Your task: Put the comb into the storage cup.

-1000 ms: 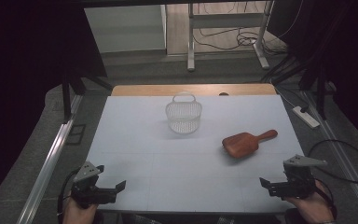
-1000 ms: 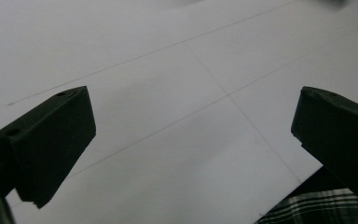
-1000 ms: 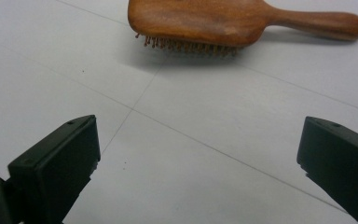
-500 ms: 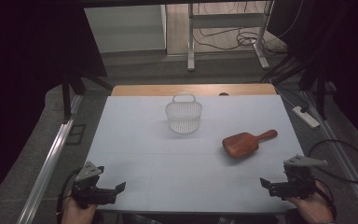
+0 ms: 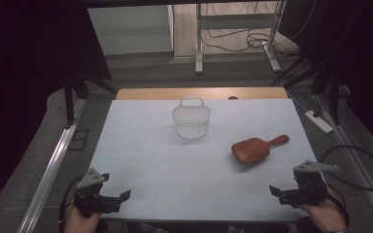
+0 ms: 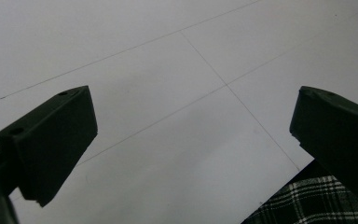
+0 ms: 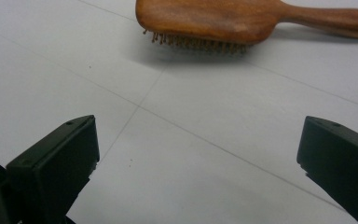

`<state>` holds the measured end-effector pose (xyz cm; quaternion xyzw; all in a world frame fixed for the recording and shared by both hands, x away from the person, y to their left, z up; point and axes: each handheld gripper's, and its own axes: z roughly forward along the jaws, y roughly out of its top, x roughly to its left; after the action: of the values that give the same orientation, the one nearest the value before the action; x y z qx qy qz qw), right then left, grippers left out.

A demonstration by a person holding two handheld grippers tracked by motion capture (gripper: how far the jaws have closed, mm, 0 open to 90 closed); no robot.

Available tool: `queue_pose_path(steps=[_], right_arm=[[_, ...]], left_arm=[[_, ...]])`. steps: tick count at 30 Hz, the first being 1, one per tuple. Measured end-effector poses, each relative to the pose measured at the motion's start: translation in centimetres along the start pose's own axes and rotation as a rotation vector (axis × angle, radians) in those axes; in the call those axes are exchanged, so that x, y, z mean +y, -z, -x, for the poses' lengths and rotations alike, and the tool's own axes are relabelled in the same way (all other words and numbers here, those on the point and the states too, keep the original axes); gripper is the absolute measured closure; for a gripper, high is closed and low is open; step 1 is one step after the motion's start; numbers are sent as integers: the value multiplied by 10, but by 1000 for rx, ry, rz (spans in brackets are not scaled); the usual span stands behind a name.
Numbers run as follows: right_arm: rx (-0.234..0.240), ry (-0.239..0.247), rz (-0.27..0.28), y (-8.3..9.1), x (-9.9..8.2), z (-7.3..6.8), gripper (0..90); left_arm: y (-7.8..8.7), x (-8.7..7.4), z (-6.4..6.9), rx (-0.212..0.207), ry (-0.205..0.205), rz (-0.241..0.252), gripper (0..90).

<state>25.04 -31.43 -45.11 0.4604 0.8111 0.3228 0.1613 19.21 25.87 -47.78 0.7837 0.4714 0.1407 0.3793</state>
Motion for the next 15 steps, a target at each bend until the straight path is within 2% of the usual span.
queue_pose_path(steps=[9, 12, 15], right_arm=[[9, -3, 15, -3, 9, 3, 0], [39, -23, -7, -4, 10, 4, 0], [37, -20, -10, -4, 14, 6, 0]], left_arm=[[0, 0, 0, -1, 2, -2, 7], [0, 0, 0, -1, 6, 0, 8], [0, 0, 0, -1, 4, 1, 8]])
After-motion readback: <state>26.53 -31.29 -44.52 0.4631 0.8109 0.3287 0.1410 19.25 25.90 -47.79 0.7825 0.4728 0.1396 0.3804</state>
